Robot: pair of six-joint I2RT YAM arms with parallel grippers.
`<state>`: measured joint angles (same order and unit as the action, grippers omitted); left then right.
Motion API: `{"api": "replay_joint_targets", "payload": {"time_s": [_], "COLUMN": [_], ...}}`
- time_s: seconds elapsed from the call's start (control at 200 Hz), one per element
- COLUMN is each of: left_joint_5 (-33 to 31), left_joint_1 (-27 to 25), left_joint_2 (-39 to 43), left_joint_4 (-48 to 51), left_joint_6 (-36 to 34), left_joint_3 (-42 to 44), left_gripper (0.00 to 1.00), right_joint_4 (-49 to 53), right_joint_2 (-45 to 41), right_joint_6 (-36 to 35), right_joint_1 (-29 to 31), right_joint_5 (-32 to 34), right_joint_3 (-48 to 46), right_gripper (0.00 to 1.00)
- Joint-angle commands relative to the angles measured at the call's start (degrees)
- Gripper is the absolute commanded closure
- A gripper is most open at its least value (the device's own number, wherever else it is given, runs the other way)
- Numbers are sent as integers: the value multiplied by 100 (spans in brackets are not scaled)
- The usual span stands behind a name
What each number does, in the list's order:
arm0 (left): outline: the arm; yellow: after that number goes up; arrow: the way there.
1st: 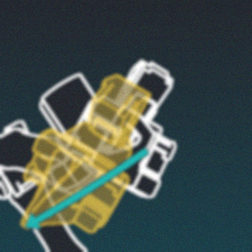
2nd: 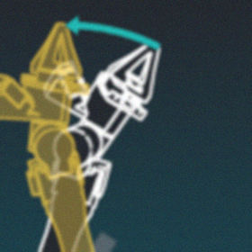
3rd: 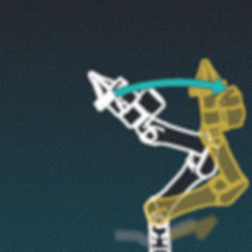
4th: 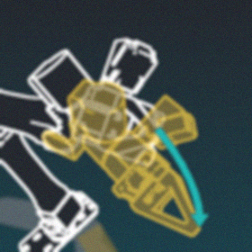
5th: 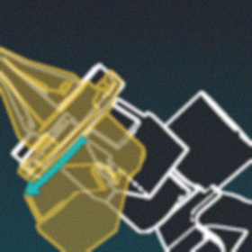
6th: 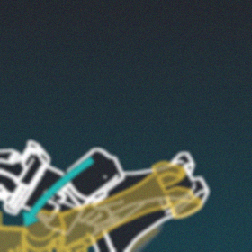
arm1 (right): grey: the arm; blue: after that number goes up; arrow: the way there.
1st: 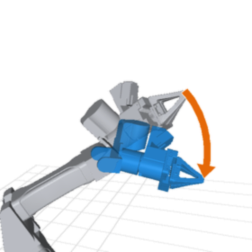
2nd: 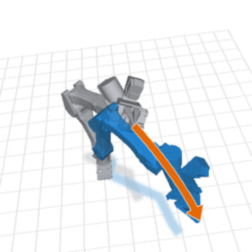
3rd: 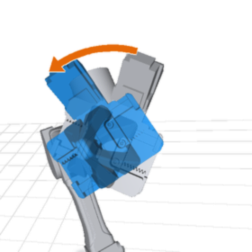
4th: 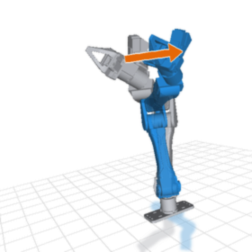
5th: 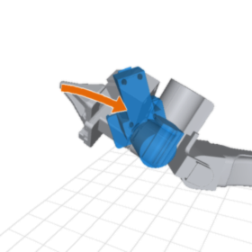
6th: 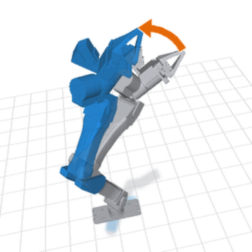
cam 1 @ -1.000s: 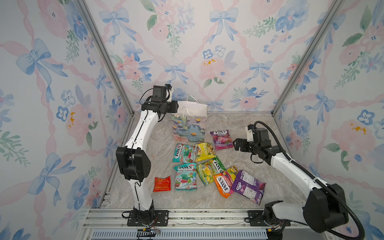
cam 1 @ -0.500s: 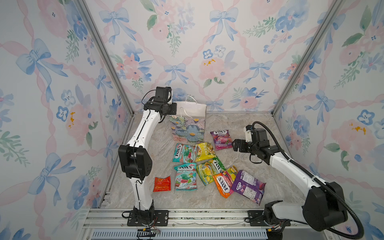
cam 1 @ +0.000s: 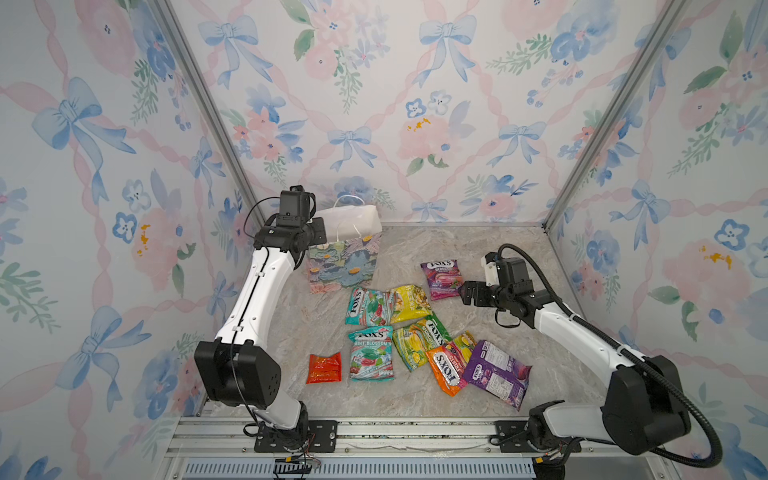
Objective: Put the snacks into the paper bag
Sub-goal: 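Reach the left gripper to the bag rim while the right gripper approaches the packets, then grasp the paper bag's rim with the left gripper and pull it open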
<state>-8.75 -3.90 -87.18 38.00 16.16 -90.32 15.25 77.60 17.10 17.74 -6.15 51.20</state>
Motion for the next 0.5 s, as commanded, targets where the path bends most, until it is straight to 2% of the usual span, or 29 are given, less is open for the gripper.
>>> {"api": "replay_joint_targets", "payload": {"time_s": [0.0,0.3,0.495], "left_joint_5": [-38,-405,-227], "left_joint_1": [188,223,235], "left_joint_2": [506,1802,2465], "left_joint_4": [-269,-293,-293], "left_joint_6": [348,588,797], "left_joint_3": [619,1804,2372], "left_gripper": [100,100,100], "right_joint_4": [-60,-124,-196], "right_joint_2": [109,303,420], "right_joint_6": [11,80,153], "right_joint_1": [94,227,295], "right_joint_5": [-117,-201,-261], "right_joint_3": [177,359,447], "right_gripper": [3,3,3]}}
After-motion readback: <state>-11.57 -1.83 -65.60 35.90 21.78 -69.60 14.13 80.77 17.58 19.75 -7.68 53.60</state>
